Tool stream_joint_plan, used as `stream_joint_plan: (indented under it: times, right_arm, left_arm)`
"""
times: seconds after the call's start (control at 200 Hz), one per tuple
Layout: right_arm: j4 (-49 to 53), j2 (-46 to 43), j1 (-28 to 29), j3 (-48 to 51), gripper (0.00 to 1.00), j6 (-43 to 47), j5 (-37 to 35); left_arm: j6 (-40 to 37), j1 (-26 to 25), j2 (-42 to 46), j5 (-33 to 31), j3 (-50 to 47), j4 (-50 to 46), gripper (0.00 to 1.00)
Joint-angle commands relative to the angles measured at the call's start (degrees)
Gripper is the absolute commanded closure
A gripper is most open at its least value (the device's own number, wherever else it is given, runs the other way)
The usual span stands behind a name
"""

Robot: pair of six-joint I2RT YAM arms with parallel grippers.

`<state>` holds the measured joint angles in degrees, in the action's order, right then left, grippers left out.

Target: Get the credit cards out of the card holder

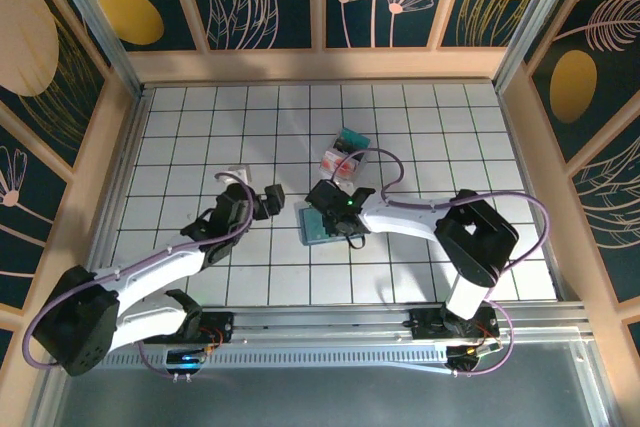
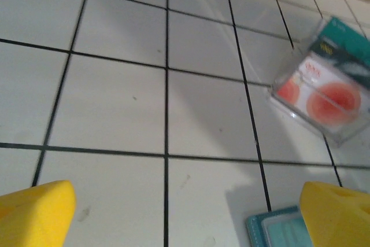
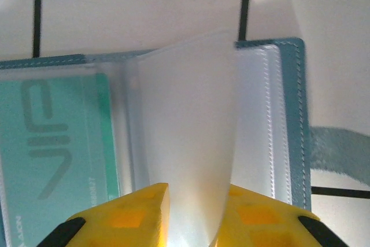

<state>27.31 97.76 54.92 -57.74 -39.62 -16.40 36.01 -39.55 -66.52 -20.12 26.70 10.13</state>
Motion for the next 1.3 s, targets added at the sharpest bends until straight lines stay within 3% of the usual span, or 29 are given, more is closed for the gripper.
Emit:
stream_joint_plan:
  times: [0.0, 0.165, 0.315, 0.435, 0.611, 0.741, 1.046, 1.296]
  right_arm:
    - [1.72, -2.24, -1.43, 2.18, 0.76, -1.06, -3.09]
    - [1.31, -3.21, -2.84, 3.59, 0.76, 0.26, -3.03]
    - [1.37, -4.59, -3.45, 3.27, 0.69, 0.51, -4.1]
    - [1.56, -5.42, -4.5, 3.34, 0.66, 0.66, -4.55]
    - [1.49, -6.12, -6.69, 3.94, 0.68, 1.99, -4.6]
    - [1.26, -7.03, -7.55, 4.56, 0.72, 2.18, -3.91]
    - [-5.0, -11.66, -7.63, 5.35, 0.76, 2.53, 7.42]
    - [-11.0, -8.38, -7.45, 5.18, 0.77, 1.82, 17.75]
  left_arm:
    - [-3.27, -2.2, -2.31, -3.6, 1.45, 0.35, 0.01]
    - [-4.97, -5.06, -4.44, -6.3, 2.17, 0.5, 0.01]
    - [-5.22, -6.08, -6.03, -7.0, 3.04, -0.4, 0.01]
    - [-6.44, -9.62, -8.38, -11.61, 4.62, -2.87, 0.01]
    - [-6.29, -16.17, -13.34, -20.43, 7.5, -7.74, 0.01]
    - [-4.52, -18.13, -16.21, -19.33, 8.46, -8.31, 0.01]
    - [0.37, -18.21, -15.82, -16.05, 5.13, -6.55, 0.01]
    - [2.22, -18.22, -21.87, -17.45, 8.76, -7.8, 0.01]
